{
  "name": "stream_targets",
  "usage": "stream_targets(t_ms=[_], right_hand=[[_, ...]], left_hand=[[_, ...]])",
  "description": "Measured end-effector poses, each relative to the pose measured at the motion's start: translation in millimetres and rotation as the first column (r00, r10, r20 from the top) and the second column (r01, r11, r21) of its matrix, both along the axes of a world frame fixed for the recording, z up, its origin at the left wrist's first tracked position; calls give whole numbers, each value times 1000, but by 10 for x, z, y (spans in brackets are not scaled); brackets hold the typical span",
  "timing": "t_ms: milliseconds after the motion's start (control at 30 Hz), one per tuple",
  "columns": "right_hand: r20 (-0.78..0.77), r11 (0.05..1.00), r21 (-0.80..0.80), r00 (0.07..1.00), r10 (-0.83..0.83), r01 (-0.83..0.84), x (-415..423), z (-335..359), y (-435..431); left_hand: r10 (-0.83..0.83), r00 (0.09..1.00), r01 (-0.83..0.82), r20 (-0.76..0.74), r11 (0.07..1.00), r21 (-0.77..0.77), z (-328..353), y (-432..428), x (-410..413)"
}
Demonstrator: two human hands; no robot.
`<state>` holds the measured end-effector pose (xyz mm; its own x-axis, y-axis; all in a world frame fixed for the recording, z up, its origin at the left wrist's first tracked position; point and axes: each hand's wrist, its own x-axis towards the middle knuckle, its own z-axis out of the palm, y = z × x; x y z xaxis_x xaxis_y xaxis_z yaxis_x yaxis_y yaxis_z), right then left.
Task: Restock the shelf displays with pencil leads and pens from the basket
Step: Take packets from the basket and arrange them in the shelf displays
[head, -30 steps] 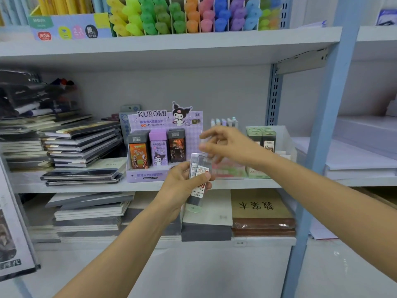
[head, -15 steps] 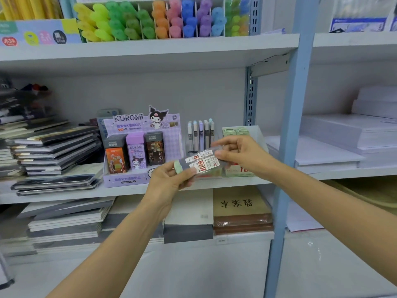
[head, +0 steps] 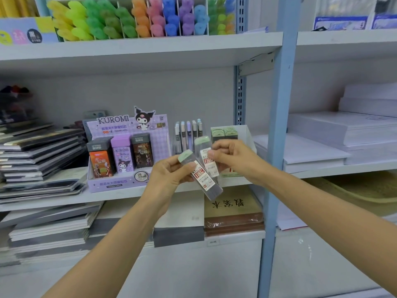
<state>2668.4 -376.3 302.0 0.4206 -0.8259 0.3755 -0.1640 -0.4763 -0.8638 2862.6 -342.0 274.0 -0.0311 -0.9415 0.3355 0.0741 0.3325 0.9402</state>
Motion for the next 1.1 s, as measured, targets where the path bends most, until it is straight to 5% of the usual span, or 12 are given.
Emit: stream_targets(t_ms=[167,433,633,1100], right_hand=[[210,995,79,975,-78,63,-320,178,-91],[328,914,-120,885,-331,387,-668,581,-370],[45,878,-281,919,-391,388,-623,343,-497],[19,612,-598,773,-634,517,-640,452,-585]], left_hand=[[38,997,-36,-64,999,32,43,-51,-15],[26,999,-24,-35,999,40,134,-117,-223],[90,996,-90,-3,996,14,202,-158,-287],[82,997,-81,11,996,-45,384,-306,-359]])
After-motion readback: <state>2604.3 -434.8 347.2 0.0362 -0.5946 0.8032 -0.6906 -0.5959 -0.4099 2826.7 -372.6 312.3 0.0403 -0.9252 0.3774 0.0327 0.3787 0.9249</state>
